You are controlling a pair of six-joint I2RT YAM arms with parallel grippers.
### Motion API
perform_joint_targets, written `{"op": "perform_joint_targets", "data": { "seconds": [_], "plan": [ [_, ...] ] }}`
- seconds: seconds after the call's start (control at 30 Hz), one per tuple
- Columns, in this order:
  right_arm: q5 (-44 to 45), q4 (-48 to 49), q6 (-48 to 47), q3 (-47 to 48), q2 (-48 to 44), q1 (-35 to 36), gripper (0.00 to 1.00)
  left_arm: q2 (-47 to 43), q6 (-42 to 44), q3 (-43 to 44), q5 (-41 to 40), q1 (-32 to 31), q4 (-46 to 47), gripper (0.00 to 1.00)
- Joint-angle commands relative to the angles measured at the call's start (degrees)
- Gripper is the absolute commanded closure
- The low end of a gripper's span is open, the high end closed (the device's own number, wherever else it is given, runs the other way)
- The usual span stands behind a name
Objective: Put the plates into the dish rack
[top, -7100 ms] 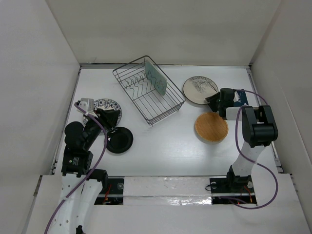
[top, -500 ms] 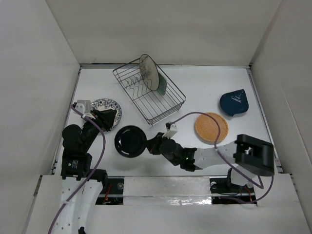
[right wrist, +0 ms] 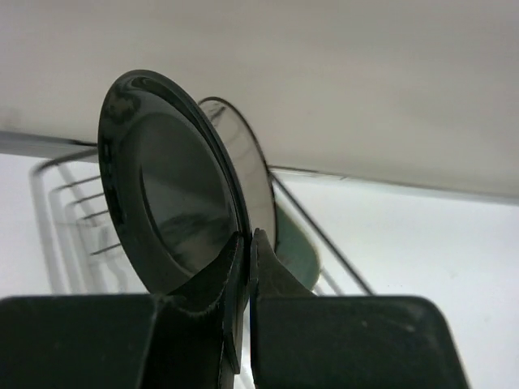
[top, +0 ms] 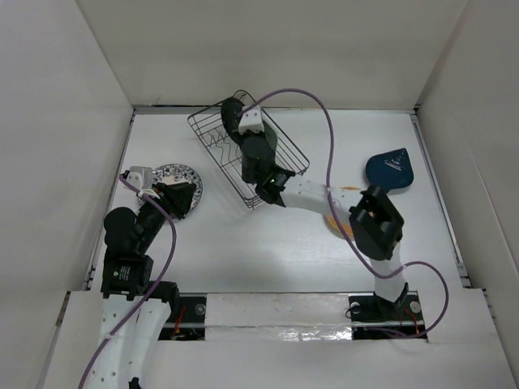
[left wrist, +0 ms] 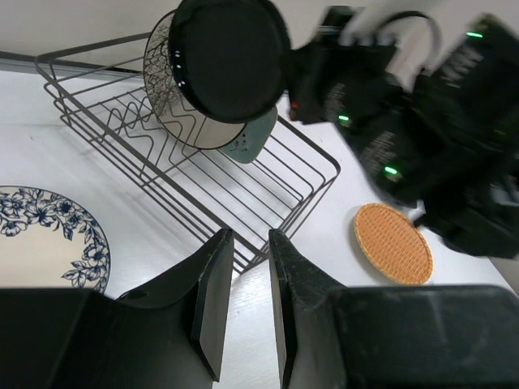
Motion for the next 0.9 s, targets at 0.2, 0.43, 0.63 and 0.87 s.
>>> {"op": "perform_joint_targets", "data": {
  "seconds": [0.2, 0.43, 0.63, 0.87],
  "plan": [
    [0.2, 2.8, -25.8, 20.2, 14.6, -5.0, 1.00, 0.4, 0.9, 1.9, 0.7, -1.7, 1.3, 0.78],
    [-1.9, 5.1, -28.8, 19.6, 18.3, -5.5, 1.00, 1.2, 0.8, 2.0, 1.0, -1.7, 1.4, 0.78],
    [-2.6, 4.2, -26.6, 20.1, 19.7, -5.5, 1.00, 1.4, 0.8, 1.9, 0.7, -1.7, 1.5, 0.78],
    [-4.1, -2.7, -23.3, 26.3, 22.2, -5.0, 1.00, 1.4, 0.9, 2.0, 0.6, -1.7, 1.4, 0.78]
  ]
}}
